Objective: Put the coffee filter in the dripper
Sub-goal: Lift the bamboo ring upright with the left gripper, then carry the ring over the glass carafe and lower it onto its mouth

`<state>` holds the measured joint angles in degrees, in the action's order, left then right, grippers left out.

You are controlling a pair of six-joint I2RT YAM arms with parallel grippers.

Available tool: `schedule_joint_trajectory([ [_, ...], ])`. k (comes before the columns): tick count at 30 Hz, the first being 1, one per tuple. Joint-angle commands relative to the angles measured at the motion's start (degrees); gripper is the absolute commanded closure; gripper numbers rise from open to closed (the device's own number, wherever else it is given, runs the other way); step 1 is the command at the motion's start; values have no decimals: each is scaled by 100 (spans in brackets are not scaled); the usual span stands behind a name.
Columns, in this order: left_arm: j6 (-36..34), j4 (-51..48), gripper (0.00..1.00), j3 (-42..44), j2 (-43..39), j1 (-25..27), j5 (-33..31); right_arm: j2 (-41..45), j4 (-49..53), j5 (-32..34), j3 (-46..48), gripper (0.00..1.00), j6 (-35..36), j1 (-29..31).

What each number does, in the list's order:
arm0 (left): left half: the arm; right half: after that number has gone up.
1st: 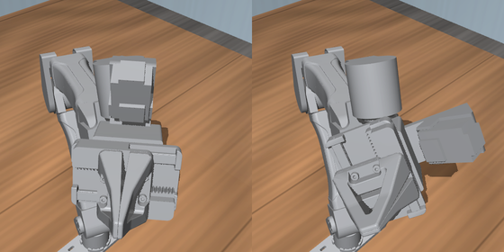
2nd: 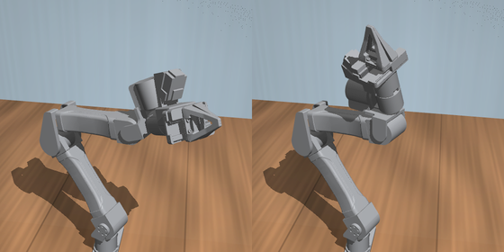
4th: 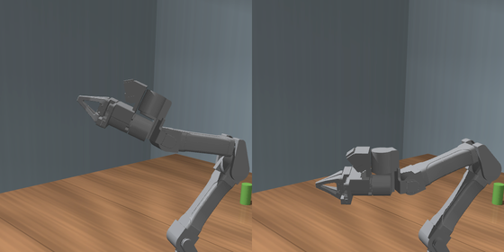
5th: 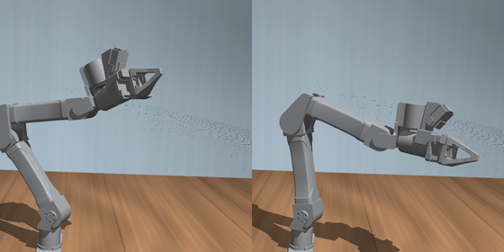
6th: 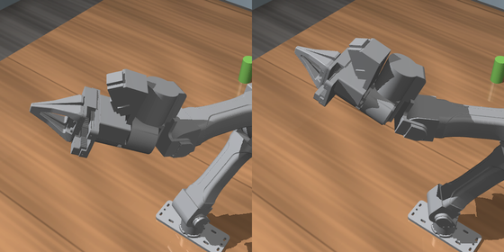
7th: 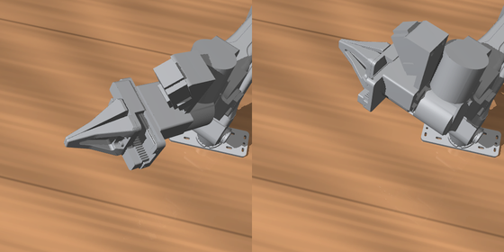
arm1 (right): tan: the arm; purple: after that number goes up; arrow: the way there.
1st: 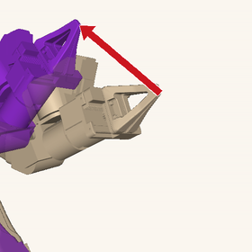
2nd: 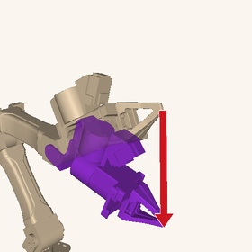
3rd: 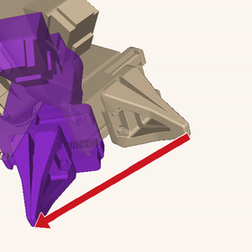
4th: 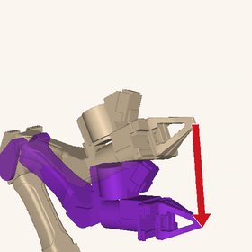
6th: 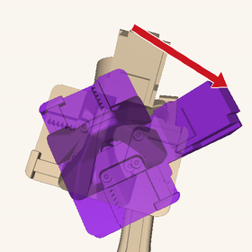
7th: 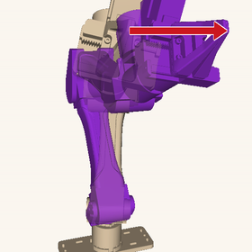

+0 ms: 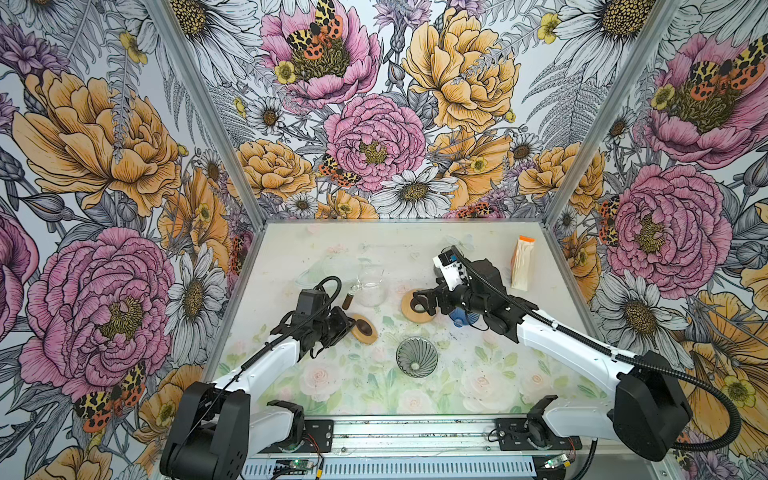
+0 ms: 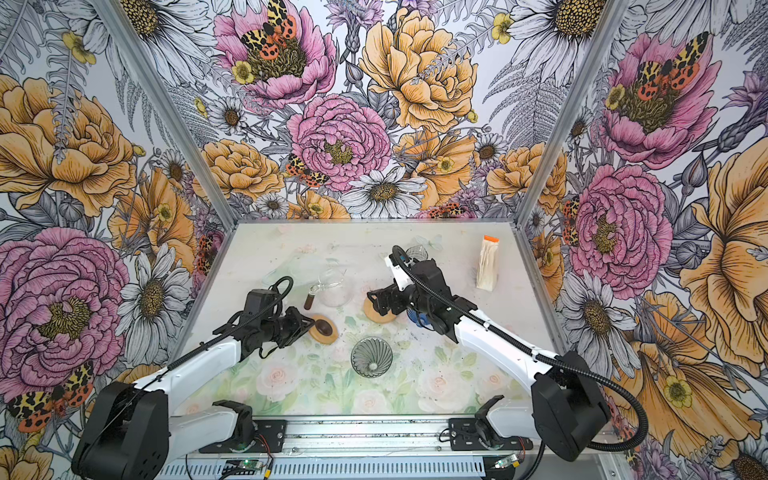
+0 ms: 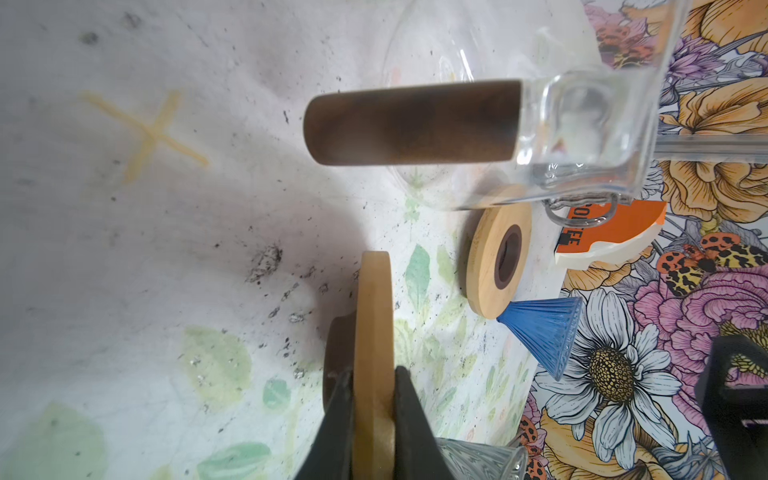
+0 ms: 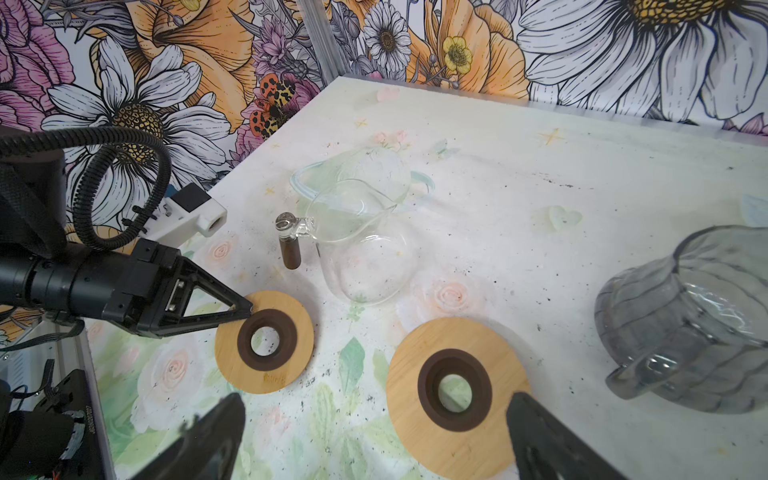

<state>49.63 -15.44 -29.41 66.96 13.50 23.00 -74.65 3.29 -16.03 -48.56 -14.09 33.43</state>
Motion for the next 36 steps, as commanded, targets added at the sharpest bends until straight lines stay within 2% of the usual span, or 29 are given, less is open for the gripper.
schedule_joint_trajectory([
  [1, -363, -211, 100, -239, -152, 12, 166, 37, -206, 174, -11, 1, 57, 41],
  [9, -962, -449, 100, -398, -486, 26, 675, 137, -160, 395, 38, 1, 148, 45],
  [17, -1356, -565, 100, -907, -416, 72, 1170, 188, -175, 482, 43, 1, 165, 67],
  [27, -1499, -610, 100, -1688, -88, 131, 1282, 184, -252, 711, 31, 1, 122, 106],
  [32, -1459, -364, 100, -2039, 221, 69, 1260, 227, -756, 819, 200, 1, -142, 177],
  [36, -1187, 542, 100, -2039, 523, -131, 1576, 174, -1006, 847, 264, 1, -232, 216],
])
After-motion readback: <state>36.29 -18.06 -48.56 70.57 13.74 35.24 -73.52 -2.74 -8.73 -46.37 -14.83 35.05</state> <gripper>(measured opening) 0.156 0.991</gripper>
